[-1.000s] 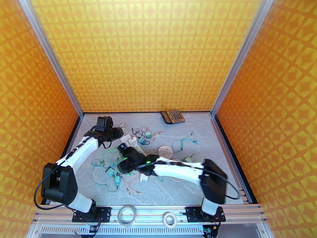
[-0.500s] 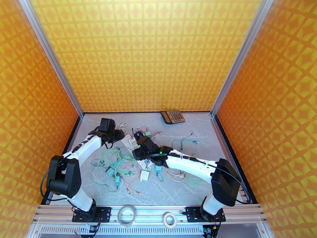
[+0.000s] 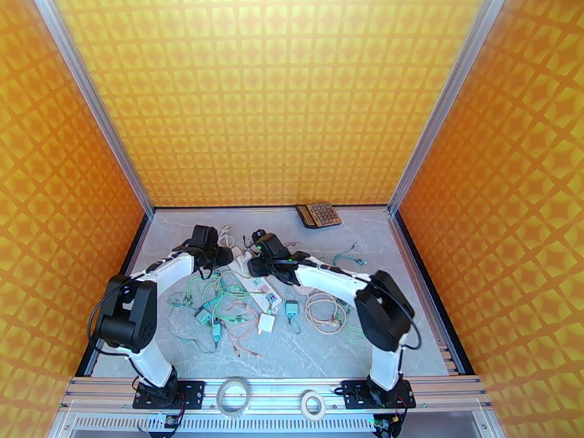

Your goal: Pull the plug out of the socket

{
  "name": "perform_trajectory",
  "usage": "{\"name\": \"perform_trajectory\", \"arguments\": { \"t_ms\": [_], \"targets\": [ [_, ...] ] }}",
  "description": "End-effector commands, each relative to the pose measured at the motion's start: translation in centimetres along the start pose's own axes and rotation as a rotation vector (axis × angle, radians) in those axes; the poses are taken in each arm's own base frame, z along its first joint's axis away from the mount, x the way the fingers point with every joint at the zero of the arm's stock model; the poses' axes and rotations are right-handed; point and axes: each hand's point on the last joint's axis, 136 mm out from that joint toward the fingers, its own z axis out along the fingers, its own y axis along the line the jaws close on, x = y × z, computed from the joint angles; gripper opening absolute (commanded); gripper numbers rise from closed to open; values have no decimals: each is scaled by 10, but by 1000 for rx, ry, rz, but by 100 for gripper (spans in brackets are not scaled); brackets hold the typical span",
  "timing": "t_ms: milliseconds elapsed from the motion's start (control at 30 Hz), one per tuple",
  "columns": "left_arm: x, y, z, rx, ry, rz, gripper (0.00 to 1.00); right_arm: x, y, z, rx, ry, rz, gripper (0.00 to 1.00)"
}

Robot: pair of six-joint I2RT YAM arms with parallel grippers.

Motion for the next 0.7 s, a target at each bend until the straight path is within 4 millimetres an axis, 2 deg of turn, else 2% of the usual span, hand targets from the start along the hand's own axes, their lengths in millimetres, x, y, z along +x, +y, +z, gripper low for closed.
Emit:
{"name": "perform_trajectory", "arguments": {
  "t_ms": [0, 267, 333, 367, 567, 667],
  "targets": [
    [-2, 1, 4, -3, -4, 23, 40, -13, 19, 9, -93, -37, -78, 69],
    [-20, 1, 11, -11, -3, -18, 28, -19, 26, 28, -125, -77, -129, 73],
    [-23, 2, 15, -15, 0, -23, 18, -19, 27, 35, -127, -75, -134, 74],
    [-25, 2, 15, -13, 0, -29, 17, -20, 26, 38, -122, -75, -136, 75],
    [-30, 2, 22, -7, 4, -40, 16, -25, 28, 51, -118, -72, -156, 76],
    [-32, 2, 26, -7, 11, -44, 12, -27, 27, 60, -102, -59, -163, 76]
  ]
}}
